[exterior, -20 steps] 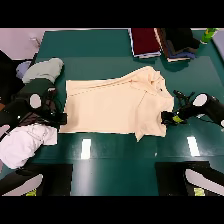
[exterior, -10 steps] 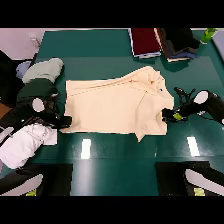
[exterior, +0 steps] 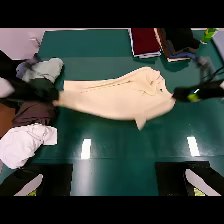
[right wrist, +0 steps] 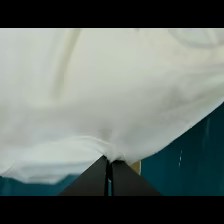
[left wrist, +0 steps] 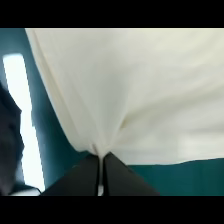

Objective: Fold the shirts.

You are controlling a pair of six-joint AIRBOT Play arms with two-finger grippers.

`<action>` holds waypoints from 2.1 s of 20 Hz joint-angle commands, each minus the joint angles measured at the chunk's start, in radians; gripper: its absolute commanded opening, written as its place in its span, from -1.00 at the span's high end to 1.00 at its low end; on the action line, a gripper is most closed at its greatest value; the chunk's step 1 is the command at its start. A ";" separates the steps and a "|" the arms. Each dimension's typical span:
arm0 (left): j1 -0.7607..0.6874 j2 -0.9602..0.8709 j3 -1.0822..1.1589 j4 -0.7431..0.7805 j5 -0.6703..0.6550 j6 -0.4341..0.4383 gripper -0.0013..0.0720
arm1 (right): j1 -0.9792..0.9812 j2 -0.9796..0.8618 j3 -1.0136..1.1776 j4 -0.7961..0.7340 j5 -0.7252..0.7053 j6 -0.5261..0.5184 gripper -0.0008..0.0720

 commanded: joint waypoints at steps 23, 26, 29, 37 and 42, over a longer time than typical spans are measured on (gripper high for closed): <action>0.000 -0.231 0.502 0.089 -0.091 0.013 0.90 | 0.000 -0.213 0.637 -0.204 0.253 -0.006 0.94; 0.000 -0.443 0.370 0.089 0.048 0.014 0.90 | 0.000 -0.404 0.528 -0.204 0.172 -0.035 0.94; 0.000 -0.643 0.383 0.089 0.138 0.048 0.90 | -0.002 -0.587 0.546 -0.200 0.069 -0.033 0.94; 0.019 -0.763 0.529 0.087 0.115 0.126 0.90 | 0.000 -0.722 0.781 -0.208 0.161 -0.035 0.94; 0.064 -0.763 0.505 0.070 0.073 0.190 0.90 | 0.001 -0.612 0.542 -0.208 0.136 -0.033 0.94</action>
